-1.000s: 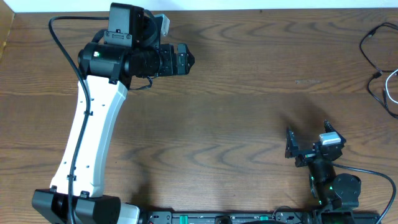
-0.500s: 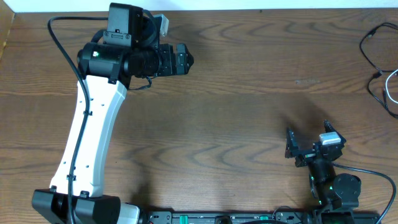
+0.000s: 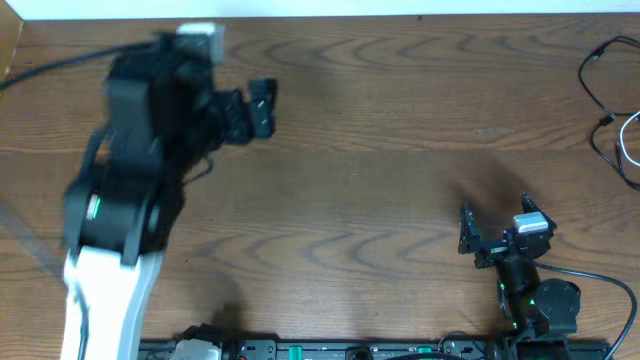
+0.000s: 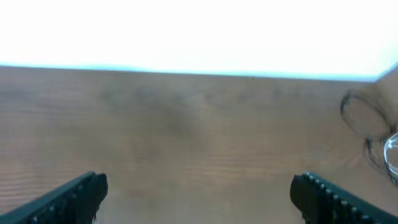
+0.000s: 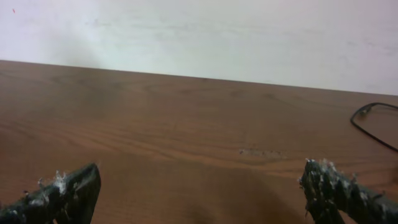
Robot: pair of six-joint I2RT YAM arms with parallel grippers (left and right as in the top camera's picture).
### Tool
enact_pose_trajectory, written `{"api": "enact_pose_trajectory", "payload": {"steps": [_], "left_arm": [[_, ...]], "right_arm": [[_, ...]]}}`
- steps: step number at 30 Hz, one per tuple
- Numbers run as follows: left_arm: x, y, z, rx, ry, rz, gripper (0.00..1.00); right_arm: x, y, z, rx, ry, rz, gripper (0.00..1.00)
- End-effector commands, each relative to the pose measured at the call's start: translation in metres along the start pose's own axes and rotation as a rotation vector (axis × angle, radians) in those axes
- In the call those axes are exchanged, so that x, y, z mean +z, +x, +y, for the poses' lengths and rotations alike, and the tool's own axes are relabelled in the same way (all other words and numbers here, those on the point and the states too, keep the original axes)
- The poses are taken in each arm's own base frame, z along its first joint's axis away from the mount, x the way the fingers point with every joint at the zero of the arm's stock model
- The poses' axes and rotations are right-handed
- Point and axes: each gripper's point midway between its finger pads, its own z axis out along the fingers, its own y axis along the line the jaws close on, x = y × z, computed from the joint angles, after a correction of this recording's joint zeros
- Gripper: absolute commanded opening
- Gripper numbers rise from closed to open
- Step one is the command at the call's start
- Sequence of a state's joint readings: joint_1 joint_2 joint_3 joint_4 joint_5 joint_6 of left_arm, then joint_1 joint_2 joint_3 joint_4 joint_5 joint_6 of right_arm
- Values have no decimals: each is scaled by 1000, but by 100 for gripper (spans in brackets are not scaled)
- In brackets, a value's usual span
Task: Untangle cables
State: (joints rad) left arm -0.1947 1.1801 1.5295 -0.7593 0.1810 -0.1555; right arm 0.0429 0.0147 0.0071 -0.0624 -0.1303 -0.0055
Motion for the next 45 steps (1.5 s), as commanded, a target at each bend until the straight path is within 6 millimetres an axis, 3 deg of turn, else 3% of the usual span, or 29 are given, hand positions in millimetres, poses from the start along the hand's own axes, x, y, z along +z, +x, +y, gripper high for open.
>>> {"api": "enact_pose_trajectory", "payload": {"steps": [1,13,23,36,45], "left_arm": [[-14,19,21,19,-58,-64,99],[-27,100,61,79,-90,-397,99],[-16,172,99,65,-205,-501,99],[7,215,115,160,-239,-503,99],[14,241,129,139,-284,-396,99]], "right_arm": [[0,0,1,15,-3,-1,99],[0,0,1,15,-3,-1,99],[0,0,1,15,-3,-1,99],[0,0,1,15,-3,-1,99],[0,0,1,15,-3,-1,99]]}}
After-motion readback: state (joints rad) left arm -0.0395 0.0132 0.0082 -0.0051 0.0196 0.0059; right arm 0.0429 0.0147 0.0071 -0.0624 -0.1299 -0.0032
